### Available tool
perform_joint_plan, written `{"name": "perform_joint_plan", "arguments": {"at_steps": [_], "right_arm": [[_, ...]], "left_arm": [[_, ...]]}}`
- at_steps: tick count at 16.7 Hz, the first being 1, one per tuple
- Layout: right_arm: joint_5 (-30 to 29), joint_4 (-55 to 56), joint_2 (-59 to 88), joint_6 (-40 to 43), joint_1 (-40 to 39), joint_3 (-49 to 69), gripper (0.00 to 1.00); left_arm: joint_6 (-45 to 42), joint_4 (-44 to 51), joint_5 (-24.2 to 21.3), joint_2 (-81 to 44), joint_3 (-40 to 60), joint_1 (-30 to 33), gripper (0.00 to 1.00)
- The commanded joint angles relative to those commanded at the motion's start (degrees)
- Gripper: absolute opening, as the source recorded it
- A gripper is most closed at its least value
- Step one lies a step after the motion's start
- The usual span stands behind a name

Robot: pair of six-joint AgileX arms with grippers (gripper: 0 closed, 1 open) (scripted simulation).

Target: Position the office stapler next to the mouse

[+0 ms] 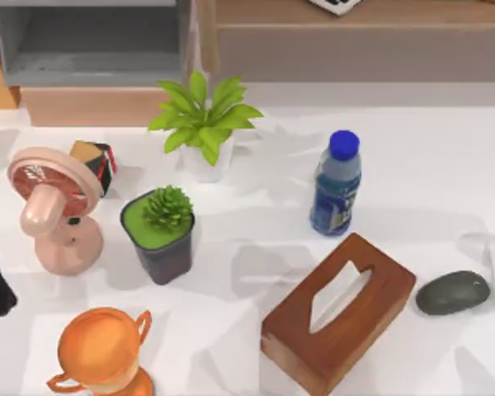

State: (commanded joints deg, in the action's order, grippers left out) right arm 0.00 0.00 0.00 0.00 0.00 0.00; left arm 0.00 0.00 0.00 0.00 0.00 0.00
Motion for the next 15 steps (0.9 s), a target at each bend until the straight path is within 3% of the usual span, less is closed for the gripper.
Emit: {"name": "perform_joint_plan", "arguments": {"at_steps": [7,15], "right_arm": [[0.0,-8.4,9.4,-5.9,-1.0,6.4,1.00],[0.1,-35.2,48.5,-24.2,-4.5,26.6,1.00]], "left_arm": [[0.0,0.0,0.0,0.0,0.0,0.0,1.00],[0.0,0.0,0.0,0.0,0.0,0.0,1.00]]}}
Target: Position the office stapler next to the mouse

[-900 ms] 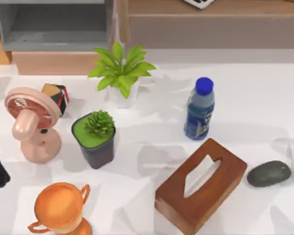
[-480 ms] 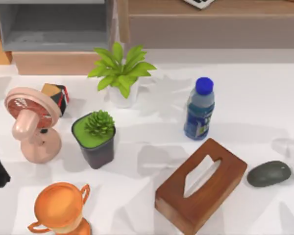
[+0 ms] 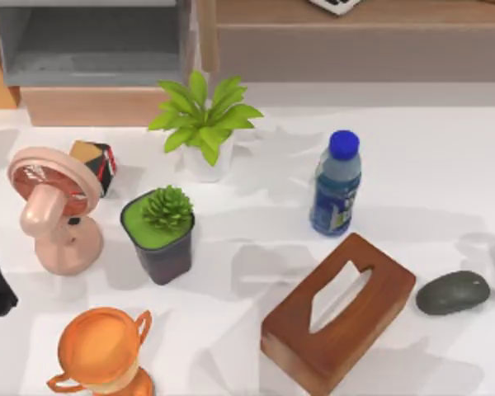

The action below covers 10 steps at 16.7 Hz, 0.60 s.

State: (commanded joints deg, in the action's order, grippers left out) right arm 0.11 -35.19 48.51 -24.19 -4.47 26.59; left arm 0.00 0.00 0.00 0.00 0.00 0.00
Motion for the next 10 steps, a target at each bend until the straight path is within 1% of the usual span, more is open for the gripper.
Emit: {"name": "perform_joint_plan", "arguments": {"at_steps": [5,7,10], "right_arm": [[0.0,-14.0,21.0,-9.5,-1.7,10.4,1.00],[0.0,-17.4,25.6,-11.8,-2.2,12.9,1.00],[0.0,-19.1,27.9,-13.0,-2.5,14.3,1.00]], "left_arm": [[0.0,0.0,0.0,0.0,0.0,0.0,1.00],[0.0,0.0,0.0,0.0,0.0,0.0,1.00],[0.0,0.0,0.0,0.0,0.0,0.0,1.00]]}}
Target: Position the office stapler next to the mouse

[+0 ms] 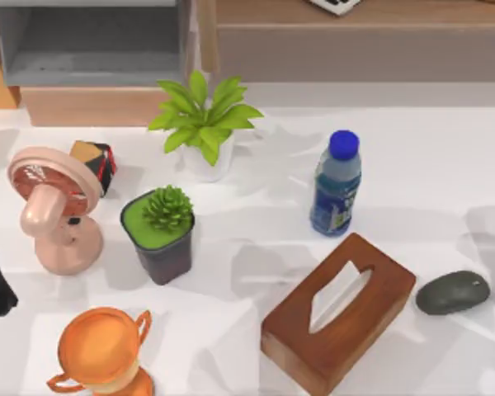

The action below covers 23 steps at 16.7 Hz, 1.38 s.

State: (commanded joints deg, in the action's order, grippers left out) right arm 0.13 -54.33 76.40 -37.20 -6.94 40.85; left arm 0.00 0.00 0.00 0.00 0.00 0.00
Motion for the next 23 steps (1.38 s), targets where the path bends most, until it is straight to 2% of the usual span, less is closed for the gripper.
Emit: {"name": "perform_joint_plan", "arguments": {"at_steps": [6,12,21,23], "right_arm": [[0.2,1.5,-0.9,-0.1,0.1,-2.2,1.00],[0.5,11.3,1.5,0.1,0.5,-9.6,1.00],[0.0,14.4,6.8,-0.3,-0.2,-7.6,1.00],[0.0,14.4,6.8,-0.3,-0.2,-7.6,0.85]], "left_arm": [[0.0,0.0,0.0,0.0,0.0,0.0,1.00],[0.0,0.0,0.0,0.0,0.0,0.0,1.00],[0.0,0.0,0.0,0.0,0.0,0.0,1.00],[0.0,0.0,0.0,0.0,0.0,0.0,1.00]]}}
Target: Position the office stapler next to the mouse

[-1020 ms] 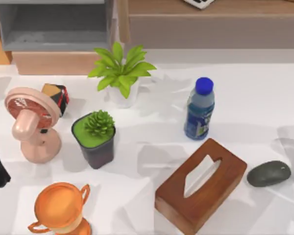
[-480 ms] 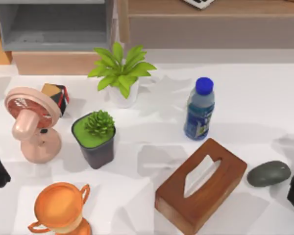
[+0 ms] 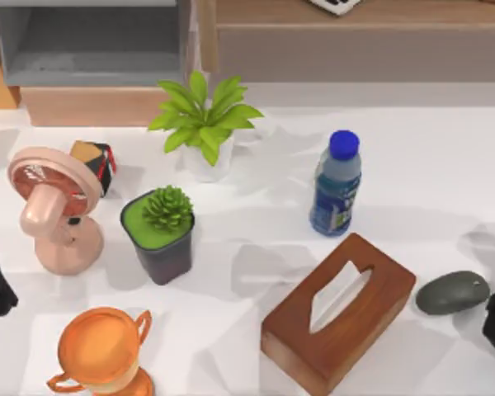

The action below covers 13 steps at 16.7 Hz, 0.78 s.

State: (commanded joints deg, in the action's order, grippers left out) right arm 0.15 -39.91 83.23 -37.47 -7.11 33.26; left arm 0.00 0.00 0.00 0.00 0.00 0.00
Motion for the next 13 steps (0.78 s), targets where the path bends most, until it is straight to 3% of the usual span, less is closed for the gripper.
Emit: {"name": "perform_joint_plan", "arguments": {"at_steps": [11,13], "right_arm": [[0.0,0.0,0.0,0.0,0.0,0.0,0.02],[0.0,0.0,0.0,0.0,0.0,0.0,0.00]], "left_arm": [[0.0,0.0,0.0,0.0,0.0,0.0,1.00],[0.0,0.0,0.0,0.0,0.0,0.0,1.00]]}}
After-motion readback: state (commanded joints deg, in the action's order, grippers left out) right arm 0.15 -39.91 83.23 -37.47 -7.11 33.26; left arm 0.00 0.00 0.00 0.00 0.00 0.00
